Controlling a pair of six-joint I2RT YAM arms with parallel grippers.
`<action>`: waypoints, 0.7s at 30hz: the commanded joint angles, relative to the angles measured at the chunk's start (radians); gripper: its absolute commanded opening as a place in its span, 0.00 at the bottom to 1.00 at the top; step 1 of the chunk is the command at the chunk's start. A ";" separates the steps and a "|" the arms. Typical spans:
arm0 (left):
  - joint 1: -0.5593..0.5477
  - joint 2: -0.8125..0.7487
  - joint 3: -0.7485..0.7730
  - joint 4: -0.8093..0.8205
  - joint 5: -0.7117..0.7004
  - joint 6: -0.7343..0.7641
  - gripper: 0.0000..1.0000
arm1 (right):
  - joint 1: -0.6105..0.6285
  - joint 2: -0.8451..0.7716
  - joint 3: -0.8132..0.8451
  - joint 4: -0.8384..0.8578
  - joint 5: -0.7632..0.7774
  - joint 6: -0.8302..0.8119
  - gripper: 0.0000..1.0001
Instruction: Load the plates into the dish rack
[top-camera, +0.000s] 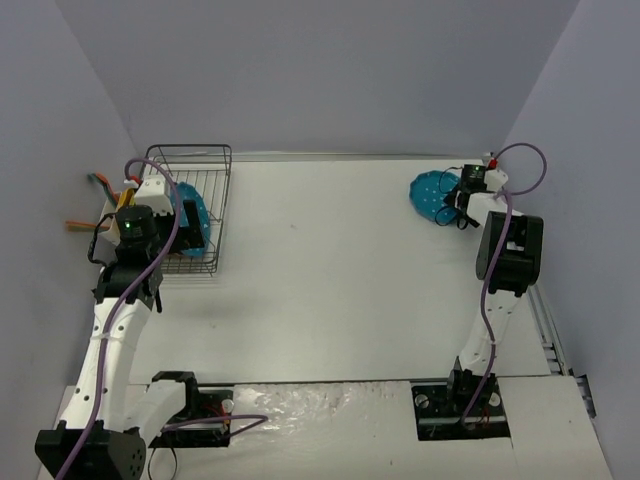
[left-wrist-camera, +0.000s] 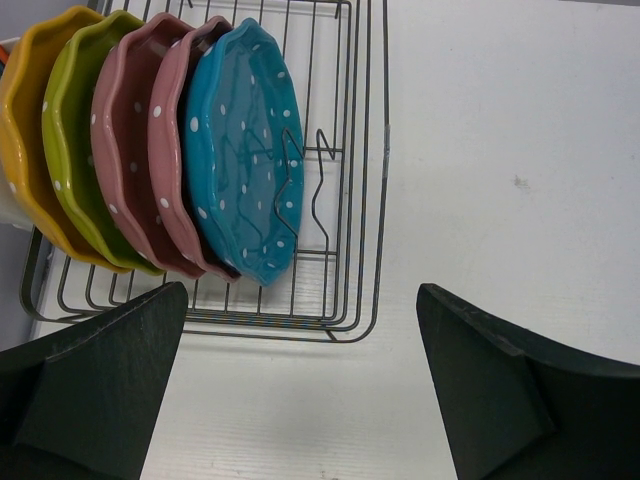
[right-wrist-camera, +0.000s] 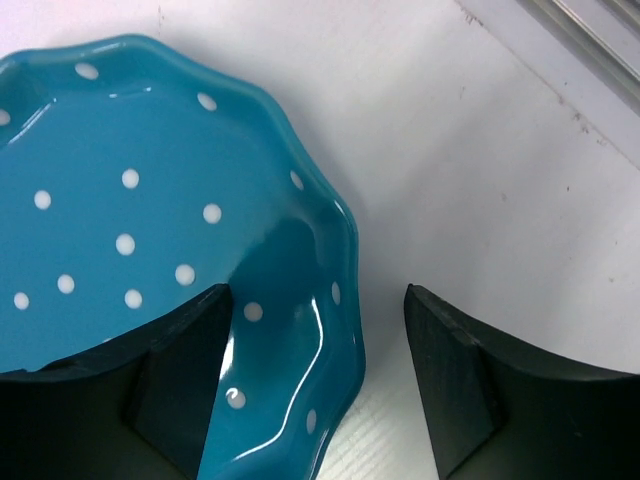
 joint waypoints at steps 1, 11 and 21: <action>-0.005 0.002 0.028 0.059 0.015 -0.014 0.97 | -0.014 0.033 0.038 0.020 -0.014 -0.012 0.60; -0.005 0.005 0.033 0.045 0.038 -0.037 0.97 | -0.017 0.043 0.006 0.023 -0.072 -0.056 0.10; -0.083 0.029 0.054 0.034 0.222 -0.285 0.97 | 0.062 -0.131 -0.168 0.053 -0.202 -0.107 0.00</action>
